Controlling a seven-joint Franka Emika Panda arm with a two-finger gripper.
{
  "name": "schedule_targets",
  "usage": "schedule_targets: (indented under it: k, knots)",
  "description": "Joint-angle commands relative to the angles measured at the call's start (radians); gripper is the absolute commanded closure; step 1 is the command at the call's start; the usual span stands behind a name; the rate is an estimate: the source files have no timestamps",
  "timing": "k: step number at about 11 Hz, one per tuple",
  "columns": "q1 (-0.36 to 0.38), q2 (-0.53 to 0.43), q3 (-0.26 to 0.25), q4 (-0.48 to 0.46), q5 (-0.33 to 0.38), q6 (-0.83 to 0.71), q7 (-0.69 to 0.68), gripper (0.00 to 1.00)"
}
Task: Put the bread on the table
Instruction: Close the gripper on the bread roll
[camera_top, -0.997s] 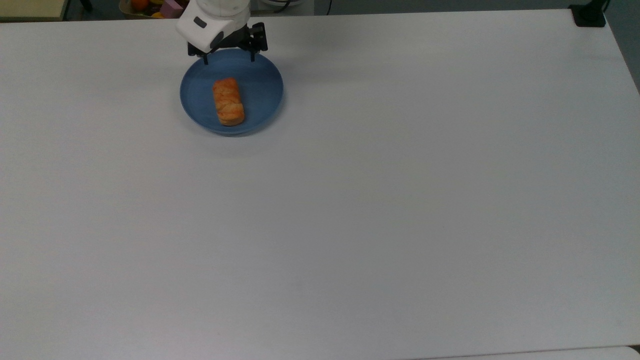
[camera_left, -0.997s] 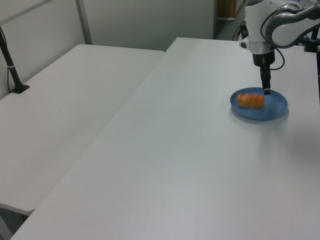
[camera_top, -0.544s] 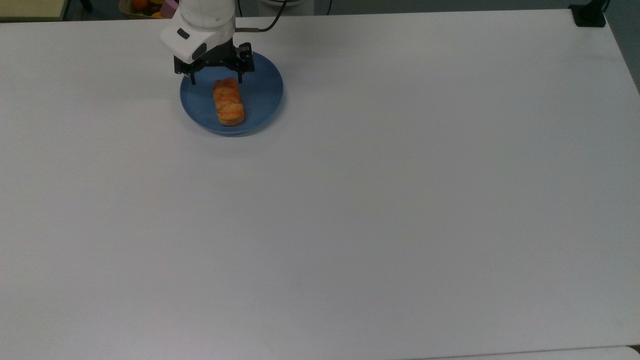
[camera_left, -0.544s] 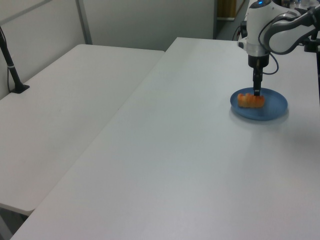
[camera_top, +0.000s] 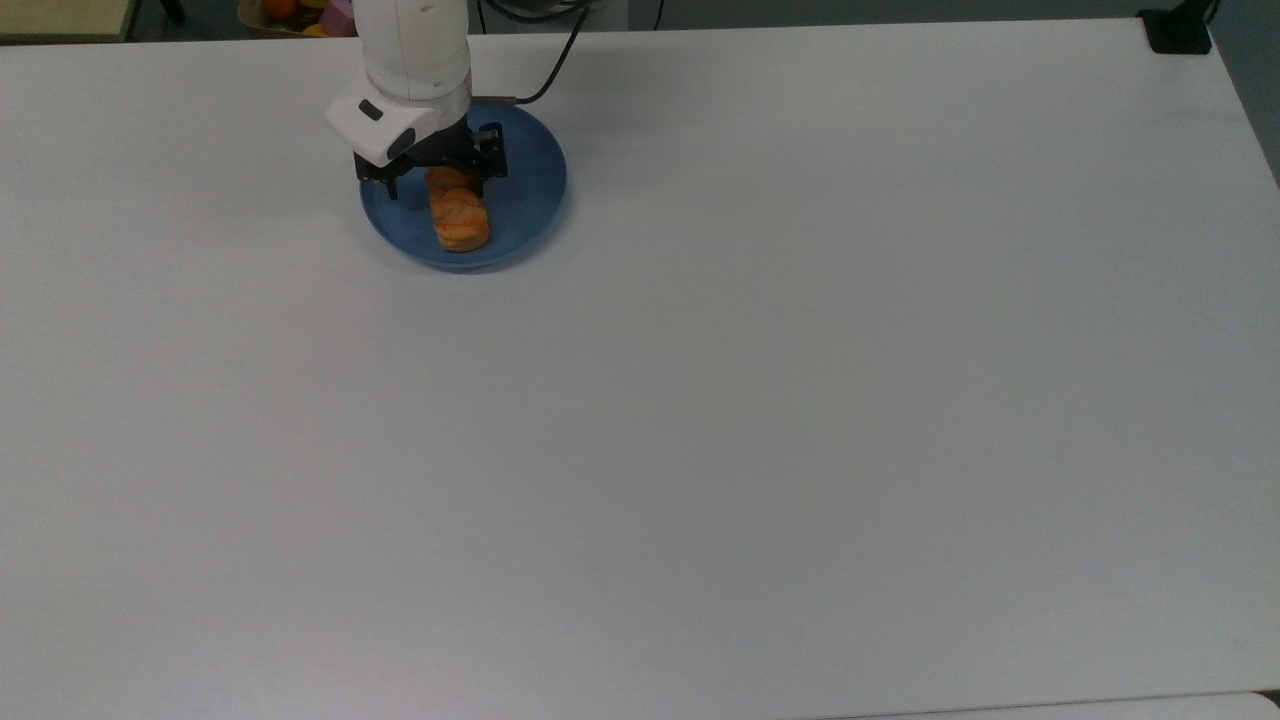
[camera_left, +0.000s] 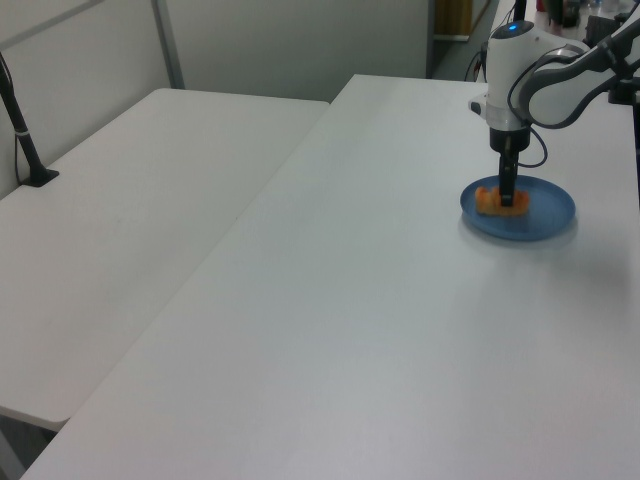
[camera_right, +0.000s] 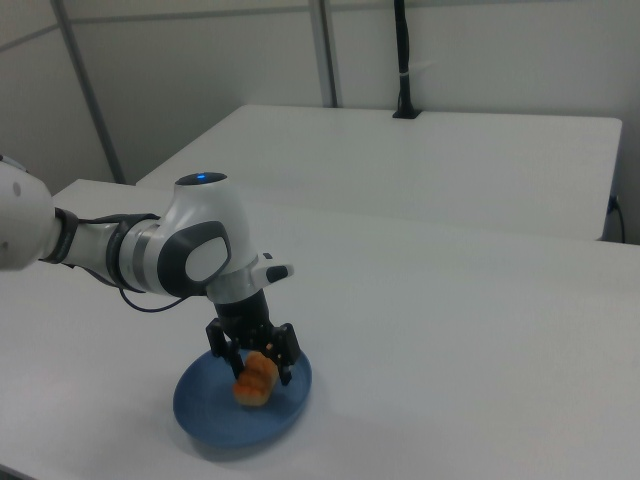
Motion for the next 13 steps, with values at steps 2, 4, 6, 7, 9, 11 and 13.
schedule_targets:
  k: [2,4,6,7,9,11,13]
  knots:
    - [0.003,-0.006,-0.003,-0.020,0.058,0.012,0.023,0.62]
    - [0.003,-0.007,-0.003,-0.020,0.070,0.010,0.043,0.77]
    - [0.003,-0.013,-0.003,-0.015,0.070,-0.005,0.048,0.78]
    - [0.003,-0.018,-0.003,-0.011,0.070,-0.043,0.045,0.78]
    - [0.003,-0.038,-0.003,0.000,0.070,-0.083,0.042,0.77]
    - [0.003,-0.078,-0.003,0.026,0.070,-0.131,0.037,0.77]
    - [0.006,-0.088,-0.003,0.083,0.073,-0.188,0.037,0.77]
